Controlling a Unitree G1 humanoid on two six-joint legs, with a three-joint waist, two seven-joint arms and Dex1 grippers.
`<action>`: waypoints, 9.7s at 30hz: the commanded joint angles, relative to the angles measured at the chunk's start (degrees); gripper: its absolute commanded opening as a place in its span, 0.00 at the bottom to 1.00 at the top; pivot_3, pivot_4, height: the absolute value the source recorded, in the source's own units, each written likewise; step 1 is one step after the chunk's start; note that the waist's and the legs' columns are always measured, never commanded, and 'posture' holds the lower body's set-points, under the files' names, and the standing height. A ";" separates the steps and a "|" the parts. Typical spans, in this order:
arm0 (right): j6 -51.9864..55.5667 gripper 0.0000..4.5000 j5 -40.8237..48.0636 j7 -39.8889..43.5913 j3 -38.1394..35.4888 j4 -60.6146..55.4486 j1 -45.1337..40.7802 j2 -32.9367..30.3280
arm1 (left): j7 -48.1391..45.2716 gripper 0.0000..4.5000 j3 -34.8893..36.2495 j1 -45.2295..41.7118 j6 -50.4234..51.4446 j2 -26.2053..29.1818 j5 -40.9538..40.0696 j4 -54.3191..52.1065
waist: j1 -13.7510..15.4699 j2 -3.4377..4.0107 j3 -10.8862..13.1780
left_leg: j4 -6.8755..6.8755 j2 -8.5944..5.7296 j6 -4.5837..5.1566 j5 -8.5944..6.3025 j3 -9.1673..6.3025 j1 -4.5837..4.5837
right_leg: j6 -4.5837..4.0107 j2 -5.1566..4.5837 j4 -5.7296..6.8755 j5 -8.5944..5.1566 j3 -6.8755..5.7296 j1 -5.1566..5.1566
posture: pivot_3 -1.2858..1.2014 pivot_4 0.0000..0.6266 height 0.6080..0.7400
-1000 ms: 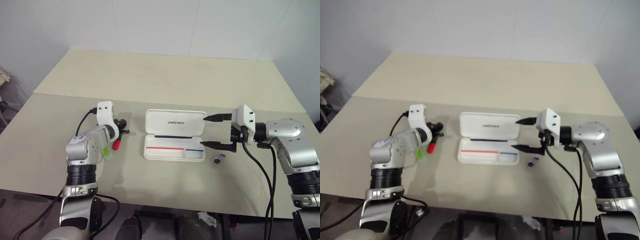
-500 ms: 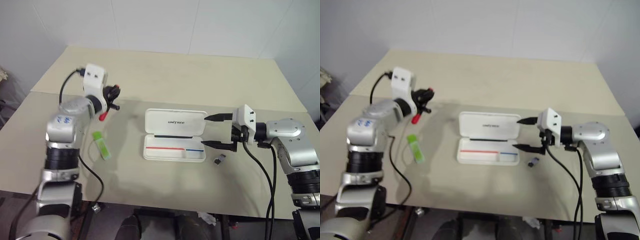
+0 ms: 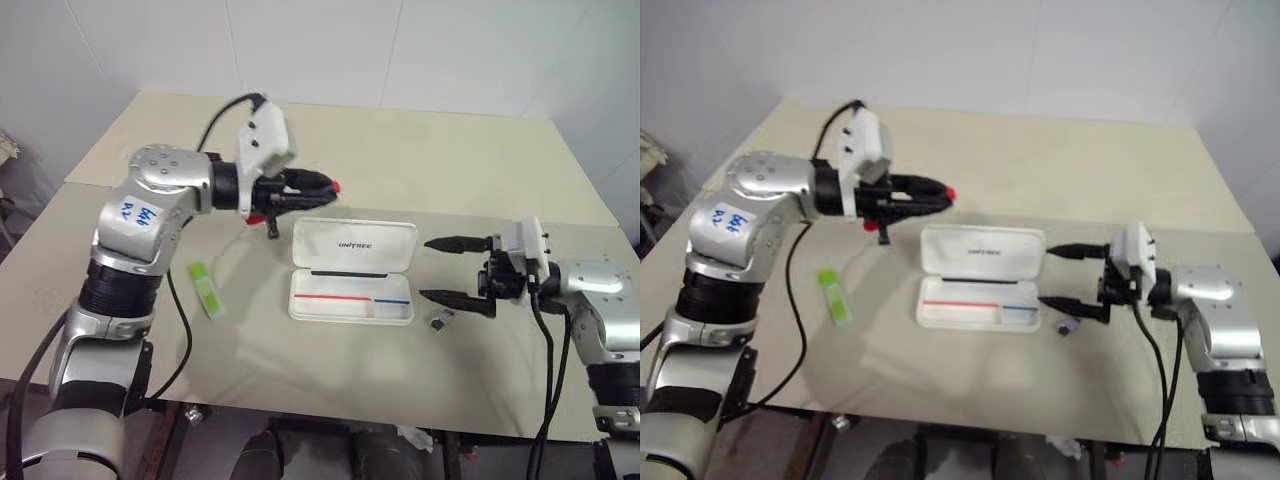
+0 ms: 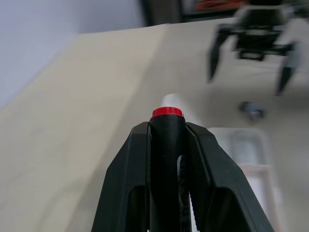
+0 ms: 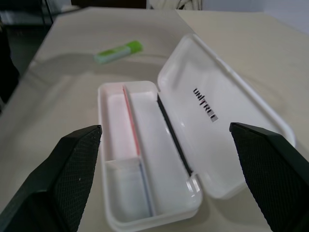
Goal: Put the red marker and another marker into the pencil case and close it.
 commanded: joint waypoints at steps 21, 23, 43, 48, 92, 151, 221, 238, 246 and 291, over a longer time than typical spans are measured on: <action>-2.44 1.00 0.89 -1.99 -3.35 -3.26 8.18 0.75 | -6.37 0.14 -11.14 -1.95 -7.13 -13.30 9.73 17.80 | 0.14 0.04 0.03 | 0.10 -0.04 0.06 0.05 -0.02 0.06 | 0.02 0.03 0.10 0.01 0.06 0.06 | 0.52 0.24 1.00; -2.31 1.00 0.99 -2.58 -3.34 -3.95 8.57 0.91 | -6.29 0.14 -11.72 -2.61 -7.53 -14.11 11.15 20.33 | 0.08 0.05 0.03 | 0.09 -0.03 0.06 0.05 -0.02 0.06 | 0.02 0.03 0.10 0.01 0.06 0.05 | 0.52 0.24 1.00; -2.44 1.00 0.55 -5.77 -2.74 -5.36 9.26 2.09 | -5.97 0.22 -9.58 -7.38 -13.80 -20.85 15.17 32.92 | 0.10 0.05 0.03 | 0.10 -0.05 0.06 0.06 -0.02 0.07 | 0.03 0.04 0.13 0.01 0.06 0.06 | 0.52 0.24 1.00; -2.61 1.00 0.34 -5.90 -2.87 -5.05 9.09 2.16 | -5.67 0.60 -9.43 -7.13 -14.27 -21.65 15.49 33.64 | 0.11 0.05 0.03 | 0.10 -0.05 0.05 0.06 -0.02 0.08 | 0.03 0.05 0.15 0.01 0.06 0.06 | 0.52 0.24 1.00; -6.93 1.00 -0.82 11.23 -0.10 13.83 -4.84 1.08 | 81.42 0.99 33.40 23.32 22.26 -48.22 20.15 -23.31 | 0.00 0.04 0.04 | 0.72 -0.10 0.24 -0.14 -0.18 0.48 | 0.34 0.01 -0.10 0.19 0.00 0.92 | 0.52 0.24 1.00; -14.50 1.00 -4.11 10.39 -0.18 23.40 -9.03 0.66 | 49.86 0.24 18.27 16.71 31.27 -12.14 3.92 -17.85 | 0.08 0.20 -0.04 | 0.01 -0.02 -0.14 -0.14 -0.07 0.45 | 0.25 -0.01 -0.73 0.14 -0.05 0.82 | 0.52 0.24 1.00; -9.83 1.00 -0.54 3.49 -3.63 6.49 5.15 0.19 | -13.90 0.24 -15.33 -3.18 -4.56 -15.91 15.28 27.53 | 0.02 0.28 0.03 | 0.12 -0.04 0.25 -0.27 -0.04 0.45 | 0.20 -0.01 -0.53 0.05 -0.01 0.79 | 0.52 0.24 1.00; -9.74 1.00 -1.11 3.03 -3.25 7.12 4.36 0.19 | -14.03 0.99 -14.36 -1.39 1.86 -15.42 14.51 19.59 | 0.05 0.28 0.02 | 0.12 -0.04 0.25 -0.27 -0.05 0.45 | 0.21 -0.01 -0.51 0.05 -0.01 0.80 | 0.52 0.24 1.00; -9.90 1.00 -2.84 0.76 -3.10 7.24 5.10 0.12 | -10.83 0.99 -11.06 3.30 6.40 -12.66 12.59 8.02 | 0.00 0.28 0.02 | 0.12 -0.02 0.25 -0.27 -0.06 0.45 | 0.21 -0.01 -0.48 0.05 -0.01 0.80 | 0.52 0.24 1.00; -37.58 1.00 -8.85 12.24 45.18 36.01 -27.63 -14.09 | -6.86 0.99 19.09 43.45 -17.40 7.94 -5.18 -12.33 | -1.60 0.38 0.07 | 0.10 0.16 0.34 -0.33 -0.05 0.54 | 0.06 -0.23 -0.46 -0.02 -0.05 0.79 | 0.52 0.24 1.00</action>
